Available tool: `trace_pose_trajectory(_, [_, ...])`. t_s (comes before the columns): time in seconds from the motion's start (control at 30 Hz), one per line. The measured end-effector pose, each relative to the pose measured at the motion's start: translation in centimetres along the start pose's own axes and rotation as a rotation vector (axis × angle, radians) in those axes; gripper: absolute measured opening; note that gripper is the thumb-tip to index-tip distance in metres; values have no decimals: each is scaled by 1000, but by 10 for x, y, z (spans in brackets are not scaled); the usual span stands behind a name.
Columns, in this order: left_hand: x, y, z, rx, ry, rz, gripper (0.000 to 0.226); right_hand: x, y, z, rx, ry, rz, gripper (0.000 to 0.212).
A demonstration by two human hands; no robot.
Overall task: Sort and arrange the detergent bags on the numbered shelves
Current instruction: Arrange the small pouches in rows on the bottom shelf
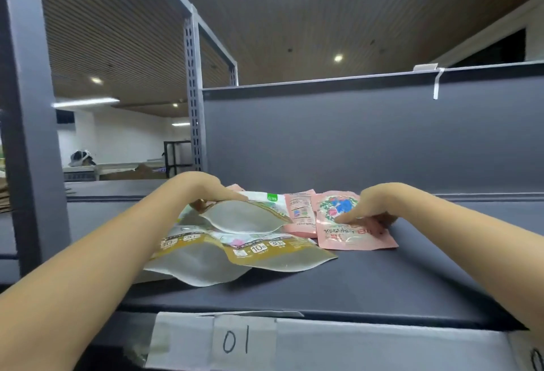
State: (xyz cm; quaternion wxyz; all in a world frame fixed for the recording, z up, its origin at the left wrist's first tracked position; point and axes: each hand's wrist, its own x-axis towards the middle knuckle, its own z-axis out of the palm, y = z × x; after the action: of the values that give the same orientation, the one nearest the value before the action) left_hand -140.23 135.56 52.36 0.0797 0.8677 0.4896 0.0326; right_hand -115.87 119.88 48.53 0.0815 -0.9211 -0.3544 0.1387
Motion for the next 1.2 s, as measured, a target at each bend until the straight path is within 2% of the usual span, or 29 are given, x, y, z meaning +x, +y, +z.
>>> trace_pose_trajectory(0.1, [19, -5, 3, -129, -41, 0, 55, 5, 2, -5, 110, 60, -76, 45])
trace_pose_trajectory(0.2, [28, -9, 7, -289, -66, 16, 49, 7, 4, -14, 307, 77, -166, 28])
trace_pose_trajectory(0.3, [25, -2, 7, -523, -114, 52, 28, 2, 5, -22, 395, 68, -225, 27])
trace_pose_trajectory(0.4, [15, 10, 3, -778, -143, 109, 12, -6, 7, -31, 446, 111, -311, 37])
trace_pose_trajectory(0.53, [6, 25, -3, -1248, -122, 153, 14, -28, 9, -56, 479, 317, -474, 35])
trace_pose_trajectory(0.6, [-2, 34, -5, -1386, -38, 203, 14, -46, 7, -69, 454, 343, -571, 28])
trace_pose_trajectory(0.67, [-6, 39, -3, -1384, 98, 271, 15, -64, 3, -75, 358, 320, -663, 25])
trace_pose_trajectory(0.73, [-8, 41, 1, -1354, 163, 337, 21, -78, -6, -72, 255, 290, -726, 22])
trace_pose_trajectory(0.87, [-29, 46, 10, -1357, 42, 396, 30, -89, -30, -54, 61, 367, -741, 13])
trace_pose_trajectory(0.93, [-39, 47, 14, -1220, 8, 449, 27, -88, -39, -45, 31, 393, -735, 12])
trace_pose_trajectory(1.03, [-46, 45, 19, -1094, -3, 552, 16, -89, -46, -34, -6, 441, -709, 23])
trace_pose_trajectory(1.13, [-44, 43, 22, -1165, 60, 534, 11, -98, -41, -30, 68, 439, -655, 40])
trace_pose_trajectory(1.2, [-42, 45, 25, -1208, 95, 529, 14, -104, -30, -28, 95, 390, -579, 41])
